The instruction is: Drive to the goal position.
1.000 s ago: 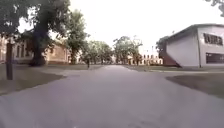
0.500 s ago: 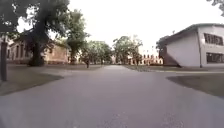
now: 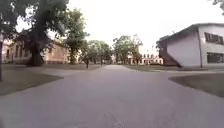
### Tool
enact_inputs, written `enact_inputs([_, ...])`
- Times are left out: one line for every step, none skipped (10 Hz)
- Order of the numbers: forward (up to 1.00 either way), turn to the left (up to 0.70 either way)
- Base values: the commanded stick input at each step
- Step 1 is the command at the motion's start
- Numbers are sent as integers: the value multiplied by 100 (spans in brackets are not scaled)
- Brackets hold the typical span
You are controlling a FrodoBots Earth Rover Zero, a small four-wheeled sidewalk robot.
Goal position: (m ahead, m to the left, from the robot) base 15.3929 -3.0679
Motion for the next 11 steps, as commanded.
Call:
enact_inputs([45,0])
enact_inputs([45,0])
enact_inputs([45,0])
enact_inputs([45,0])
enact_inputs([45,0])
enact_inputs([45,0])
enact_inputs([45,0])
enact_inputs([45,0])
enact_inputs([45,0])
enact_inputs([45,0])
enact_inputs([45,0])
